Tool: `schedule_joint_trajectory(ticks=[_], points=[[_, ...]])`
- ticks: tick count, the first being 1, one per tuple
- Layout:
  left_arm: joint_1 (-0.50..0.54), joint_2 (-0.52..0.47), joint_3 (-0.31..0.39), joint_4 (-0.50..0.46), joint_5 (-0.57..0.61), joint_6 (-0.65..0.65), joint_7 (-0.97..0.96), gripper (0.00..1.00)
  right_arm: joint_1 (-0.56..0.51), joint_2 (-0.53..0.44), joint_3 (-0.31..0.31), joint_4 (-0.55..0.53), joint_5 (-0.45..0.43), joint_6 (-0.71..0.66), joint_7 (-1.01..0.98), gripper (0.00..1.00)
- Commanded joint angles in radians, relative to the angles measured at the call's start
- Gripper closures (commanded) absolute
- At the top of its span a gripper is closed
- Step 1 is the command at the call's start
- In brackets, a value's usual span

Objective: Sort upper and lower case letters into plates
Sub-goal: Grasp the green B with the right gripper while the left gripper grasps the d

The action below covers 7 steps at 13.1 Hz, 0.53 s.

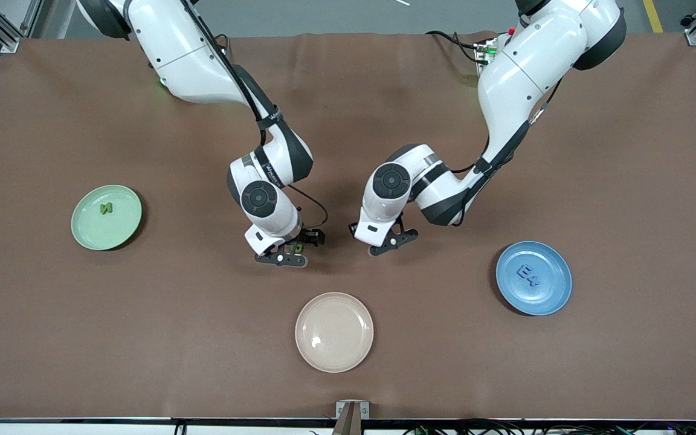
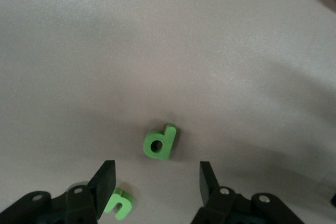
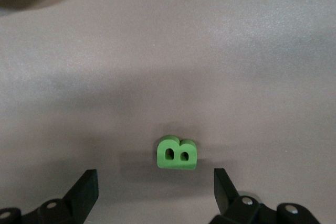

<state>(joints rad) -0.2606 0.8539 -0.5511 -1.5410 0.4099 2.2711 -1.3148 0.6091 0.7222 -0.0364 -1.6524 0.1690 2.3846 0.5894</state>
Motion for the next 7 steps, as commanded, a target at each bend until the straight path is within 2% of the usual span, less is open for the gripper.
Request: schedule_joint_trajectory(ticks=[1,4,7], points=[[-0.04,0.03,0.034,0.028,0.015,0.005,0.022,0.33,0.015,0.046,-0.013,0.057,-0.046,-0.002,0.065,0.05],[-0.104,0.047,0.095,0.059,0.012,0.005,0.02,0.38,0.011,0.051,-0.011,0.059,-0.075,-0.004,0.079,0.11],[-0.105,0.045,0.103,0.062,0.012,0.005,0.017,0.49,0.011,0.054,-0.011,0.059,-0.077,-0.005,0.079,0.3]])
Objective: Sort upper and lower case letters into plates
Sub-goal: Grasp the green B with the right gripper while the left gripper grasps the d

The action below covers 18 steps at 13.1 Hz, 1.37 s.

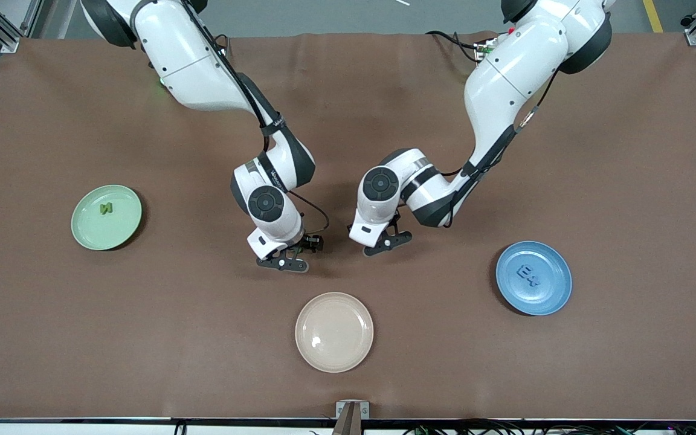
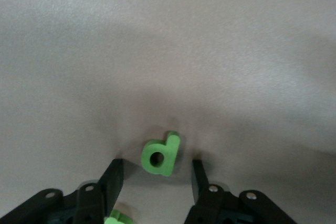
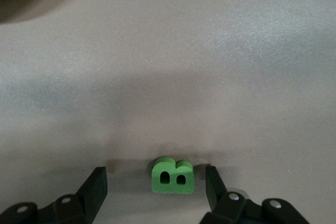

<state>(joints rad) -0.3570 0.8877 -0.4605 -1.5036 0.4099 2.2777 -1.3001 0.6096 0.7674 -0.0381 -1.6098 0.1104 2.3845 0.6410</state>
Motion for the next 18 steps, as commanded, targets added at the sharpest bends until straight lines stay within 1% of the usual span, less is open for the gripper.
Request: schedule_joint_trajectory(ticks=[1,3,4,6,7,8,9,11,12,13,14,15,16,18], points=[[-0.008,0.011,0.013,0.026,0.012,-0.001,0.002,0.53,0.01,0.009,-0.009,0.014,-0.02,-0.005,0.028,0.37],[-0.01,0.011,0.013,0.025,0.013,-0.001,0.002,0.61,0.007,0.009,-0.009,0.014,-0.026,-0.005,0.028,0.49],[-0.008,0.011,0.013,0.025,0.013,-0.001,-0.001,0.68,0.007,0.009,-0.009,0.016,-0.028,-0.005,0.026,0.54],[0.001,-0.004,0.013,0.026,0.013,-0.003,-0.005,0.89,0.007,0.009,-0.009,0.016,-0.029,-0.004,0.026,0.68],[0.012,-0.021,0.013,0.026,0.013,-0.013,-0.005,0.97,0.004,0.009,-0.009,0.016,-0.035,-0.005,0.026,0.74],[0.039,-0.045,0.013,0.022,0.015,-0.036,-0.005,0.99,0.002,0.009,-0.009,0.016,-0.041,-0.004,0.025,0.82],[0.09,-0.083,0.011,0.022,0.02,-0.096,-0.001,0.99,-0.001,0.007,-0.009,0.014,-0.041,-0.005,0.02,0.86],[0.172,-0.14,0.006,0.016,0.02,-0.165,0.034,0.99,-0.013,-0.013,-0.008,0.005,-0.038,-0.021,0.014,0.87],[0.212,-0.159,0.006,0.0,0.021,-0.184,0.095,0.99,-0.019,-0.045,-0.009,-0.01,-0.038,-0.053,0.011,0.87],[0.261,-0.18,0.005,-0.022,0.02,-0.184,0.179,0.99,-0.04,-0.095,-0.008,-0.027,-0.038,-0.138,-0.007,0.87],[0.303,-0.197,0.0,-0.038,0.02,-0.187,0.223,0.99,-0.062,-0.161,-0.008,-0.048,-0.037,-0.224,-0.058,0.87],[0.326,-0.214,0.0,-0.056,0.02,-0.191,0.261,0.99,-0.077,-0.247,-0.009,-0.1,-0.038,-0.281,-0.101,0.87],[0.355,-0.226,0.002,-0.085,0.02,-0.19,0.295,0.99,-0.108,-0.335,-0.008,-0.173,-0.038,-0.303,-0.144,0.88],[0.447,-0.243,0.0,-0.128,0.021,-0.188,0.338,0.99,-0.184,-0.497,-0.009,-0.325,-0.04,-0.324,-0.295,0.89]])
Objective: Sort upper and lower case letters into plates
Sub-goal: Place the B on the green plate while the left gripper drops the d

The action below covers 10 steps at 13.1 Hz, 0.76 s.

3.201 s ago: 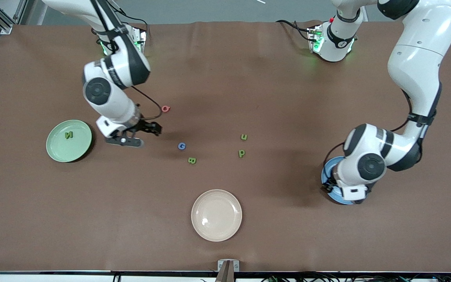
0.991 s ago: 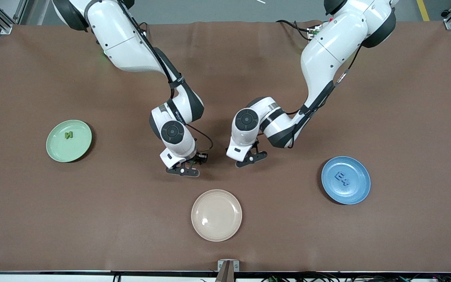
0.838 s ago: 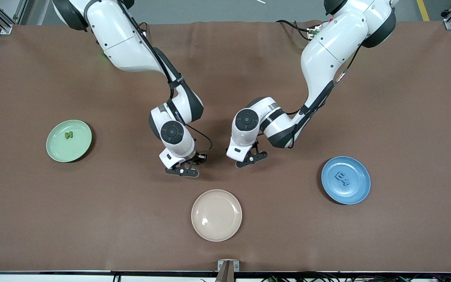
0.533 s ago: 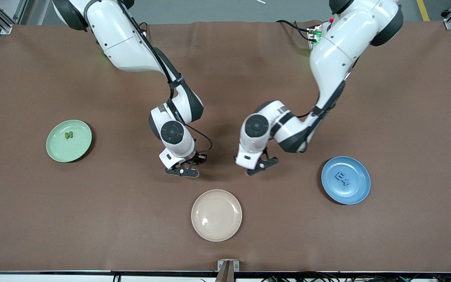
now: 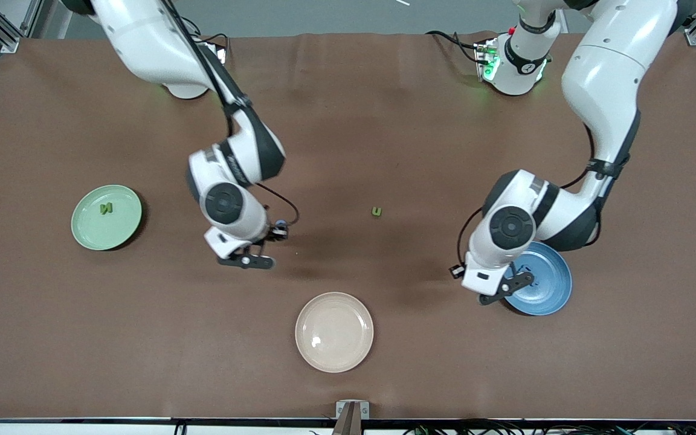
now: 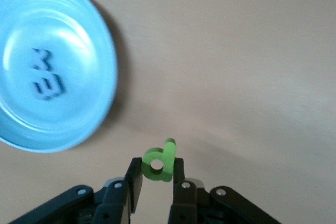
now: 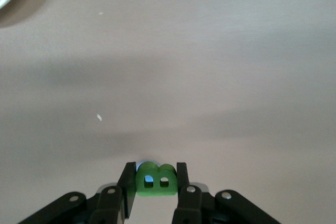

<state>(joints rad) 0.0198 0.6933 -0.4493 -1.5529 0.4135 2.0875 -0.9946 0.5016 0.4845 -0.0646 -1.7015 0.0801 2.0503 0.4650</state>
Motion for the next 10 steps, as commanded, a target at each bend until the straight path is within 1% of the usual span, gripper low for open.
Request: schedule_joint_trajectory(ticks=[1,2,3,5,6,7,8,9,10], points=[[0.11,-0.055,-0.011,-0.096,0.018,0.003,0.046,0.99,-0.139,-0.292,0.017,-0.319,-0.01,0.01,-0.208,0.89],[0.141,-0.052,-0.009,-0.107,0.018,0.008,0.066,0.99,-0.194,-0.349,0.017,-0.398,-0.014,0.016,-0.294,0.89],[0.172,-0.049,-0.011,-0.11,0.016,0.008,0.088,0.96,-0.251,-0.395,0.016,-0.456,-0.035,0.022,-0.368,0.89],[0.184,-0.04,-0.002,-0.108,0.018,0.008,0.093,0.87,-0.386,-0.435,0.017,-0.529,-0.069,0.031,-0.53,0.89],[0.201,-0.031,0.003,-0.107,0.019,0.011,0.094,0.75,-0.449,-0.435,0.017,-0.544,-0.069,0.045,-0.618,0.89],[0.221,-0.025,0.003,-0.105,0.019,0.012,0.094,0.47,-0.522,-0.431,0.017,-0.566,-0.071,0.08,-0.714,0.89],[0.223,-0.023,0.001,-0.108,0.019,0.012,0.08,0.05,-0.575,-0.429,0.017,-0.587,-0.069,0.124,-0.802,0.89],[0.217,-0.029,-0.009,-0.11,0.016,-0.003,0.074,0.01,-0.636,-0.423,0.017,-0.612,-0.069,0.17,-0.88,0.89],[0.209,-0.035,-0.038,-0.114,0.001,-0.029,0.062,0.01,-0.675,-0.419,0.017,-0.647,-0.069,0.227,-0.923,0.89]])
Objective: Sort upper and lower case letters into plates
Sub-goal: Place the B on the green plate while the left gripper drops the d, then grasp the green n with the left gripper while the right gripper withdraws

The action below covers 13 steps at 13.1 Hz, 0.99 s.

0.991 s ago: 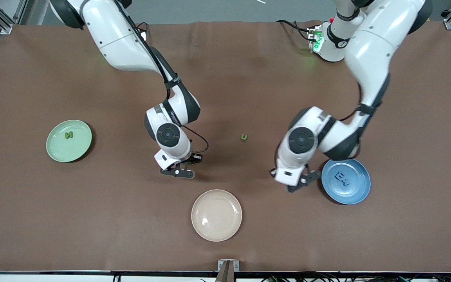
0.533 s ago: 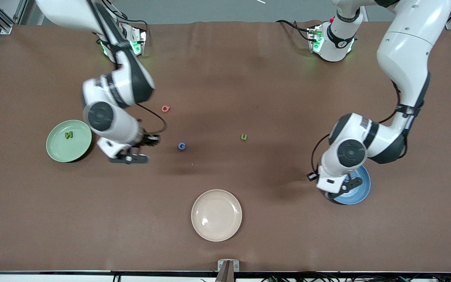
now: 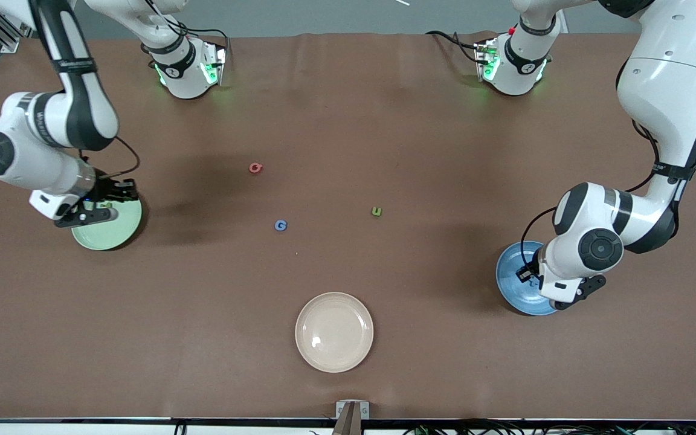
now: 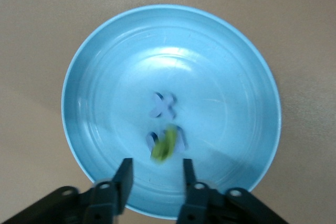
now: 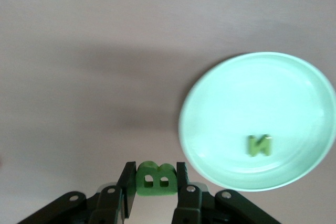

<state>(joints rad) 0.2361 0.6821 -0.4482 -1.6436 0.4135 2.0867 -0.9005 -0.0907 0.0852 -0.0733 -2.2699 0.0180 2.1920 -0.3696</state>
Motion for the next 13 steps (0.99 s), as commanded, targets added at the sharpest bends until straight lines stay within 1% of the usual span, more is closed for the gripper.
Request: schedule_joint_trajectory(ticks=[1,2,3,4,6,7,8,10,11,12,13], points=[[-0.005,-0.024,-0.106,-0.027,-0.001,-0.066,-0.061,0.01,-0.108,-0.006,0.026,-0.104,-0.009,0.145,-0.127,0.89],[-0.009,-0.022,-0.169,-0.047,-0.001,-0.073,-0.105,0.01,-0.13,0.014,0.026,-0.128,-0.009,0.203,-0.153,0.89],[-0.02,-0.019,-0.217,-0.064,0.002,-0.071,-0.145,0.01,-0.144,0.042,0.026,-0.147,-0.009,0.268,-0.166,0.89],[-0.062,-0.015,-0.251,-0.07,0.002,-0.068,-0.168,0.01,-0.152,0.068,0.026,-0.161,-0.009,0.319,-0.166,0.89],[-0.177,-0.013,-0.253,-0.076,0.007,-0.059,-0.192,0.04,-0.156,0.122,0.026,-0.184,-0.009,0.412,-0.169,0.89],[-0.205,-0.012,-0.254,-0.076,0.004,-0.03,-0.195,0.11,-0.162,0.142,0.026,-0.195,-0.007,0.448,-0.169,0.89],[-0.215,-0.001,-0.26,-0.094,0.005,0.017,-0.19,0.16,-0.167,0.159,0.026,-0.206,-0.007,0.486,-0.169,0.89],[-0.276,0.002,-0.26,-0.137,0.024,0.128,-0.173,0.18,-0.169,0.18,0.026,-0.214,-0.007,0.523,-0.169,0.88],[-0.294,0.014,-0.259,-0.148,0.072,0.165,-0.172,0.21,-0.169,0.182,0.026,-0.214,-0.009,0.523,-0.169,0.87],[-0.308,0.027,-0.26,-0.15,0.13,0.183,-0.172,0.24,-0.169,0.183,0.026,-0.214,-0.009,0.523,-0.167,0.83],[-0.333,0.048,-0.26,-0.148,0.175,0.211,-0.172,0.27,-0.169,0.182,0.026,-0.214,-0.007,0.523,-0.167,0.75]])
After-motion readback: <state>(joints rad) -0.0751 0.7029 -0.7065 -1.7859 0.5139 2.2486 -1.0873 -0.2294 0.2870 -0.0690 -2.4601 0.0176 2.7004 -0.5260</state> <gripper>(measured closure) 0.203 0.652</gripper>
